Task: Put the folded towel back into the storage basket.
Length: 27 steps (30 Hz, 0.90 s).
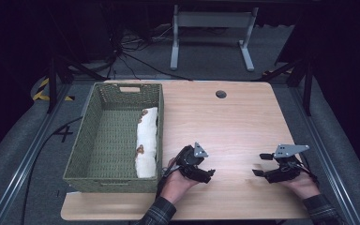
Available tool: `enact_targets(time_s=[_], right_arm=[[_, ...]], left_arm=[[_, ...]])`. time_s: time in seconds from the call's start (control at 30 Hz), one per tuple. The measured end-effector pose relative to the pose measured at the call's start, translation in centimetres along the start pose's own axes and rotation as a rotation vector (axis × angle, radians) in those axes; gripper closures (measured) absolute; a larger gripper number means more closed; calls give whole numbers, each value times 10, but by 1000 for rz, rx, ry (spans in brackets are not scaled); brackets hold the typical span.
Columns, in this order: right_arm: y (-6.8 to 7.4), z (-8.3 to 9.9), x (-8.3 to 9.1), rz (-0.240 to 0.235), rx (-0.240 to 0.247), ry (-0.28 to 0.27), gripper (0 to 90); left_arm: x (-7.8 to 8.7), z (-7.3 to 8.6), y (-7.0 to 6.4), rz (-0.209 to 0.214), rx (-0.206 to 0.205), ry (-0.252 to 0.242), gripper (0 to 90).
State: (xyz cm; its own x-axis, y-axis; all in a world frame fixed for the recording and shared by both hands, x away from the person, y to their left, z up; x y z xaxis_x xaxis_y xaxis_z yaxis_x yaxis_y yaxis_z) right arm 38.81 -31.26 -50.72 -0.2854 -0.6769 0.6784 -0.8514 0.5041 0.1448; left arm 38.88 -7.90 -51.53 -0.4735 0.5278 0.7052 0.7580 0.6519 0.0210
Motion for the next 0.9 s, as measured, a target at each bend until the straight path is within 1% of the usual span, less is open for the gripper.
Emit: enact_targets(time_s=[0.07,0.1,0.2,0.27,0.33,0.37,0.4,0.47,0.57,0.6,0.63,0.9], right_arm=[[0,4,0,1,-12,-4,252],[0,6,0,3,-15,-6,251],[-1,12,0,20,-2,-11,248],[-1,17,-1,26,1,-19,247],[-2,21,-1,21,0,-14,239],[-3,23,-2,28,-2,-8,237],[-4,24,-2,33,0,-10,232],[-4,24,-2,33,4,-18,234],[-5,25,-2,47,5,-21,227],[-4,25,-2,50,17,-19,219],[-4,26,-3,53,23,-18,211],[-3,26,-3,46,28,-17,184]], left_arm=[[-2,4,1,-16,-15,15,183],[-2,5,2,-24,-23,14,179],[-3,9,2,-28,-27,11,176],[-4,12,1,-31,-39,15,162],[-5,13,0,-39,-57,16,153],[-7,14,-1,-40,-65,17,147],[-8,16,-1,-32,-60,26,142],[-10,18,-3,-23,-56,27,141],[-12,19,-3,-35,-81,7,111],[-13,20,-4,-37,-84,-3,95],[-13,20,-4,-37,-83,-2,87],[-13,20,-5,-35,-88,-1,83]])
Point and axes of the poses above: each handheld gripper's, and its own axes: x roughly backward along the jaws, z roughly out of its underside, y roughly to its left, the point moved 9 cm from there along -x, roughly forward along the jaws, and after that the axes turned 10 degrees about -z, right-handed, at the moved point
